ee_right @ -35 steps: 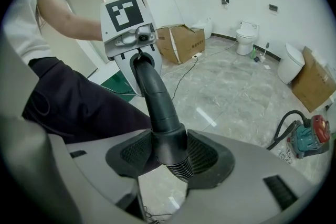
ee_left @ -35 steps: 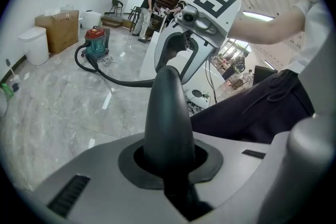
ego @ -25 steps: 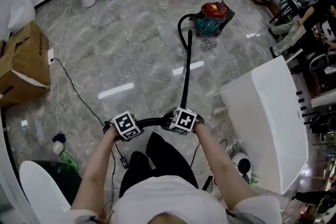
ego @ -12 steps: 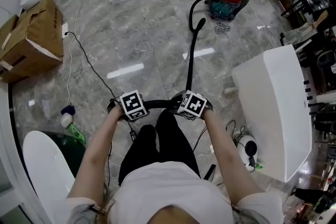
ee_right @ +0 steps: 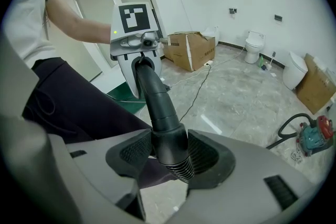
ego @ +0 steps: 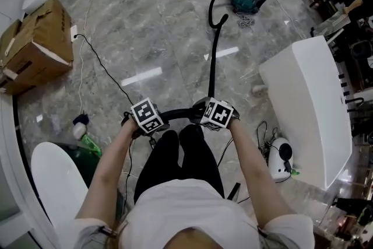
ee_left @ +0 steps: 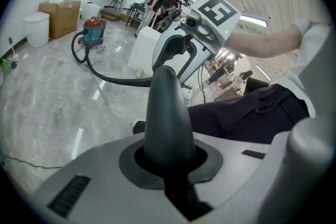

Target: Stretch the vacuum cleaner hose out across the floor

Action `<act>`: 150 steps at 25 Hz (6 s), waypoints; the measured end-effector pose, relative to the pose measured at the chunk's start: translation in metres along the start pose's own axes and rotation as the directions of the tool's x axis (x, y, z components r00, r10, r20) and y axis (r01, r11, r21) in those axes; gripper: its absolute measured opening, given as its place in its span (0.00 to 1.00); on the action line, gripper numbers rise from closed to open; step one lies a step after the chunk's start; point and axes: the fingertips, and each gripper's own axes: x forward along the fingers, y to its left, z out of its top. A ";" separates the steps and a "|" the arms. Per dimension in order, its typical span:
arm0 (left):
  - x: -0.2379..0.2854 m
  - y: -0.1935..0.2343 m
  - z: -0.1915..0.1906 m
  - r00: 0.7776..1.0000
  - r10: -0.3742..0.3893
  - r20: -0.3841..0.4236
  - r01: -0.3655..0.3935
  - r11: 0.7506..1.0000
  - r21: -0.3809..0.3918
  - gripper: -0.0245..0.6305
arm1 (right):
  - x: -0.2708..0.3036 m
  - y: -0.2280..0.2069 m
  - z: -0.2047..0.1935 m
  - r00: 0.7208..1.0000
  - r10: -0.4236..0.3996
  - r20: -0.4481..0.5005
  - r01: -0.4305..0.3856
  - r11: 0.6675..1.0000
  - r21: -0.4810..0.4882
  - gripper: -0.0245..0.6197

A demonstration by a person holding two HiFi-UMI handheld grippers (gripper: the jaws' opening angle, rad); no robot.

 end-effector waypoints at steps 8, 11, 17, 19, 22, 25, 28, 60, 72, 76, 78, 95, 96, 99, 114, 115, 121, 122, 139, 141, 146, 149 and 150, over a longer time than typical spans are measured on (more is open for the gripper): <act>0.013 -0.028 0.013 0.999 -0.001 0.042 0.002 1.000 -0.011 0.12 | -0.021 0.014 -0.018 0.999 -0.027 0.029 0.028 0.999 -0.020 0.38; 0.022 -0.042 0.020 0.999 0.009 0.044 -0.009 1.000 -0.013 0.13 | -0.028 0.021 -0.030 0.999 -0.032 0.033 0.033 0.999 -0.033 0.38; 0.055 -0.090 0.026 0.998 -0.004 0.066 0.008 0.999 -0.052 0.13 | -0.044 0.053 -0.069 0.998 -0.008 0.057 0.011 0.998 -0.056 0.38; 0.070 -0.109 0.025 0.997 -0.006 0.080 0.012 0.997 -0.074 0.13 | -0.047 0.068 -0.085 0.999 0.003 0.053 0.000 0.997 -0.071 0.38; 0.093 -0.142 0.020 0.995 -0.007 0.102 0.018 0.994 -0.111 0.13 | -0.050 0.096 -0.108 0.999 0.029 0.042 -0.025 0.995 -0.095 0.38; 0.113 -0.168 0.015 0.992 -0.004 0.126 0.023 0.989 -0.145 0.13 | -0.051 0.118 -0.128 0.998 0.055 0.039 -0.050 0.992 -0.117 0.38; 0.127 -0.188 0.008 0.989 -0.002 0.146 0.028 0.984 -0.175 0.13 | -0.050 0.138 -0.140 0.996 0.080 0.030 -0.075 0.988 -0.132 0.38; 0.067 -0.202 0.001 0.952 0.182 0.246 -0.133 0.970 -0.202 0.13 | -0.104 0.159 -0.124 0.860 -0.386 0.334 0.325 0.919 0.225 0.38; 0.053 -0.214 0.014 0.929 0.185 0.321 -0.125 0.972 -0.199 0.13 | -0.127 0.116 -0.136 0.409 -0.568 0.715 -0.801 0.151 0.579 0.48; 0.053 -0.213 0.011 0.928 0.190 0.319 -0.133 0.972 -0.193 0.13 | -0.104 0.128 -0.105 0.400 -0.563 0.724 -0.875 0.001 0.484 0.51; 0.057 -0.211 0.007 0.932 0.189 0.309 -0.133 0.972 -0.194 0.13 | -0.098 0.126 -0.093 0.389 -0.596 0.702 -0.893 -0.055 0.448 0.51; 0.062 -0.222 0.016 0.914 0.169 0.369 -0.122 0.981 -0.147 0.14 | -0.106 0.108 -0.081 0.297 -0.684 0.666 -0.937 -0.076 0.340 0.46; 0.063 -0.224 0.018 0.911 0.159 0.381 -0.113 0.984 -0.140 0.14 | -0.108 0.108 -0.082 0.289 -0.688 0.666 -0.940 -0.071 0.335 0.46; 0.064 -0.229 0.025 0.903 0.128 0.411 -0.085 0.989 -0.122 0.14 | -0.111 0.105 -0.087 0.265 -0.700 0.663 -0.947 -0.061 0.314 0.46; -0.023 -0.211 0.020 0.741 0.251 0.623 -0.080 0.954 -0.288 0.46 | -0.156 0.060 -0.110 0.082 -0.803 0.590 -0.991 -0.002 0.134 0.46; -0.030 -0.208 0.014 0.713 0.267 0.648 -0.062 0.945 -0.322 0.46 | -0.157 0.058 -0.111 0.068 -0.811 0.582 -0.992 0.005 0.124 0.46; -0.047 -0.224 -0.010 0.602 0.226 0.766 0.158 0.907 -0.391 0.46 | -0.171 0.041 -0.112 -0.001 -0.845 0.535 -0.994 0.057 0.088 0.46; -0.047 -0.231 -0.007 0.591 0.202 0.781 0.191 0.906 -0.378 0.46 | -0.174 0.038 -0.110 -0.012 -0.847 0.532 -0.994 0.066 0.083 0.46; -0.055 -0.211 0.067 0.263 0.401 0.877 0.334 0.815 -0.473 0.51 | -0.167 0.058 -0.038 -0.038 -0.761 0.648 -0.997 0.071 0.025 0.46; -0.076 -0.198 0.069 0.185 0.474 0.861 0.268 0.819 -0.508 0.51 | -0.165 0.065 -0.030 -0.046 -0.762 0.646 -0.998 0.064 0.003 0.46; -0.099 -0.188 0.083 0.078 0.524 0.848 0.153 0.834 -0.530 0.51 | -0.162 0.080 -0.027 -0.068 -0.767 0.638 -0.998 0.047 -0.050 0.46; -0.110 -0.190 0.091 0.029 0.502 0.864 0.126 0.856 -0.501 0.51 | -0.163 0.085 -0.029 -0.083 -0.770 0.633 -0.996 0.040 -0.082 0.46; -0.116 -0.191 0.092 0.000 0.491 0.871 0.132 0.863 -0.487 0.51 | -0.163 0.087 -0.029 -0.086 -0.769 0.634 -0.995 0.036 -0.091 0.46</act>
